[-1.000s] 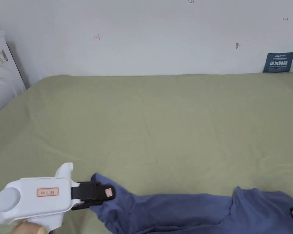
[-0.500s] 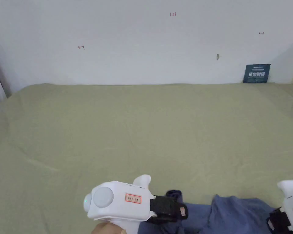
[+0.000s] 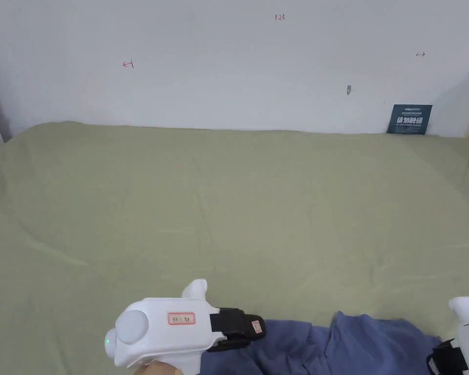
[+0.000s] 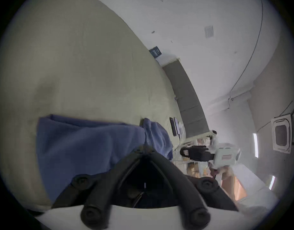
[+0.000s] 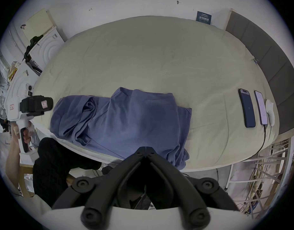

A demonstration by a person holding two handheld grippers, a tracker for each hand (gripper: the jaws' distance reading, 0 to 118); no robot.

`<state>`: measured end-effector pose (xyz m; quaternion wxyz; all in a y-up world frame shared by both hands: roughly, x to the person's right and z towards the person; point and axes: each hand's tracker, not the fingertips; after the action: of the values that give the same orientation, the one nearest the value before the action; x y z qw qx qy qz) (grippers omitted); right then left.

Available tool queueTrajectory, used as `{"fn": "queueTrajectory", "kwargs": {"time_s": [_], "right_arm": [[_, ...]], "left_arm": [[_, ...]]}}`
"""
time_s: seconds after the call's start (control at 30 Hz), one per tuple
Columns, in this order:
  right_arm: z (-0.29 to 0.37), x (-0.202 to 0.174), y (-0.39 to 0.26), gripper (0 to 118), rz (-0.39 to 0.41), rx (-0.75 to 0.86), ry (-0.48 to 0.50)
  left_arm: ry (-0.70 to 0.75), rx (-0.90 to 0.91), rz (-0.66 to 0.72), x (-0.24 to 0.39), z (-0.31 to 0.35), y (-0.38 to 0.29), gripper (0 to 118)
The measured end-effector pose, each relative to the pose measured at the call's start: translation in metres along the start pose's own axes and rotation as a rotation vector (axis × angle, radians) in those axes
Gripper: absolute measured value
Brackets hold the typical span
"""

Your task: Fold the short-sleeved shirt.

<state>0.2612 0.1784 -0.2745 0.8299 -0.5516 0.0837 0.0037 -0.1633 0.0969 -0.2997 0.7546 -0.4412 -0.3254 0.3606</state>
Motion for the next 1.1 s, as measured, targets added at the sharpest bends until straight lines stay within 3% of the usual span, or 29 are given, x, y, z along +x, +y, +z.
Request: {"fn": "queueTrajectory", "kwargs": {"time_s": [0.07, 0.13, 0.23, 0.3, 0.37, 0.5, 0.57, 0.63, 0.77, 1.0, 1.07, 1.1], "right_arm": [[-0.002, 0.0, 0.002, 0, 0.01, 0.0, -0.002], [-0.003, -0.003, 0.003, 0, 0.019, 0.0, -0.006], [-0.002, -0.01, 0.002, 0, 0.035, -0.001, -0.002], [-0.001, -0.013, 0.001, 0, 0.043, 0.003, 0.005], [-0.002, -0.015, 0.002, 0, 0.051, 0.001, 0.011], [-0.007, -0.019, 0.005, 0, 0.074, -0.006, -0.008], [-0.008, -0.019, 0.005, 0, 0.062, -0.005, 0.003], [-0.008, -0.019, 0.004, 0, 0.059, -0.004, 0.018], [-0.01, -0.022, 0.007, 0, 0.084, -0.012, 0.007], [-0.015, -0.023, 0.011, 0, 0.076, -0.012, 0.019], [-0.017, -0.023, 0.012, 0, 0.081, -0.018, 0.015], [-0.018, -0.022, 0.012, 0, 0.079, -0.02, 0.017]], "left_arm": [[-0.027, -0.043, -0.012, -0.002, -0.026, -0.009, 1], [-0.064, -0.111, 0.061, -0.011, -0.057, -0.019, 1], [0.061, -0.189, 0.104, -0.024, -0.102, -0.047, 0], [-0.07, -0.077, 0.138, -0.023, -0.104, -0.062, 0], [0.0, -0.071, 0.09, -0.02, -0.104, -0.064, 0], [-0.009, -0.118, 0.108, -0.015, -0.095, -0.051, 0], [0.06, -0.134, 0.032, 0.0, -0.081, -0.044, 0], [0.011, -0.119, -0.067, 0.009, -0.052, -0.035, 0], [0.053, -0.084, -0.098, 0.003, 0.024, 0.0, 0], [0.212, 0.026, 0.035, -0.044, 0.099, 0.02, 0], [0.174, -0.011, 0.074, -0.057, 0.099, 0.017, 1], [0.151, -0.021, 0.094, -0.061, 0.096, 0.014, 22]]}}
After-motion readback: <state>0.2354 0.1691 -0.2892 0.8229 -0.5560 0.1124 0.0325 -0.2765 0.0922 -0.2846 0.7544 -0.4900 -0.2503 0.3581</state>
